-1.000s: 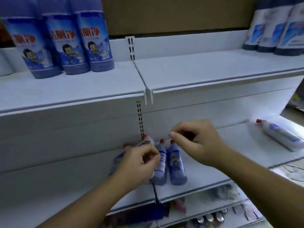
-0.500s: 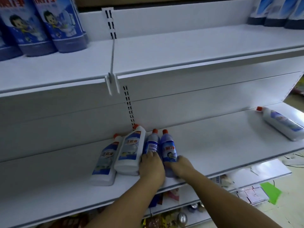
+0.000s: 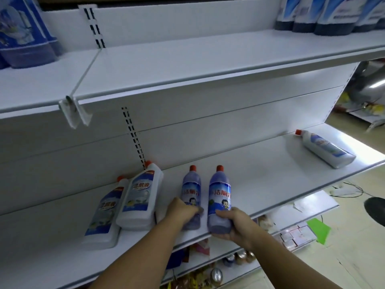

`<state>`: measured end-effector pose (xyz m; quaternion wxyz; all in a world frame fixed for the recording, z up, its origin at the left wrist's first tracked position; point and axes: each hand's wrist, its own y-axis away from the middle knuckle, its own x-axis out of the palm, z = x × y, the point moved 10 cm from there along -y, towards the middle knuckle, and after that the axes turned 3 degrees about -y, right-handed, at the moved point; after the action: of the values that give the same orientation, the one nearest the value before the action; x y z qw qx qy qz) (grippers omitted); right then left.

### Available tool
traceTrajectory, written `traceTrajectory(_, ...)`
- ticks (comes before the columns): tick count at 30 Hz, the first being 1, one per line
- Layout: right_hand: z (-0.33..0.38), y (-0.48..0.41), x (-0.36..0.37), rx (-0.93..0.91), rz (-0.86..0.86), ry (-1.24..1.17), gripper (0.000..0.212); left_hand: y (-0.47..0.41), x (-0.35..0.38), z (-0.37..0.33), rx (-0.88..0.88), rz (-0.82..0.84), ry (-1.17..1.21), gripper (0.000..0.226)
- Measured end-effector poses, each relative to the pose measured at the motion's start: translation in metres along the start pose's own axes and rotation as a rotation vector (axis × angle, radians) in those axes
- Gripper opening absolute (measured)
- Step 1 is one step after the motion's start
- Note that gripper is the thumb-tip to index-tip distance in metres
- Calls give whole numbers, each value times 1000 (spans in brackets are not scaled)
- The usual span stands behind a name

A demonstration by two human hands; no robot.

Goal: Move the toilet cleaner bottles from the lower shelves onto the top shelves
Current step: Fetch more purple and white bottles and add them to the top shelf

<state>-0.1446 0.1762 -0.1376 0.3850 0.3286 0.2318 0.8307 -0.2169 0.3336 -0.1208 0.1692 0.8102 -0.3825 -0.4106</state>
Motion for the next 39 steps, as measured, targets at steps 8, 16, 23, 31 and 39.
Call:
traceTrajectory(8, 1, 21, -24, -120, -69, 123, 53, 30, 9, 1, 91, 154, 335, 58)
traceTrajectory(16, 26, 77, 13, -320, 119, 129, 48, 117, -17, 4, 211, 350, 820, 62)
traceTrajectory(23, 27, 146, 54, -425, 374, 90, 89, 169, -37, 21, 307, 456, 796, 77)
traceTrajectory(31, 17, 236, 99, -570, 338, 241, 88, 246, -95, 45, 563, 422, 651, 89)
traceTrajectory(39, 22, 316, 172, -669, 372, 203, 102, 333, -184, 57, 780, 308, 664, 108)
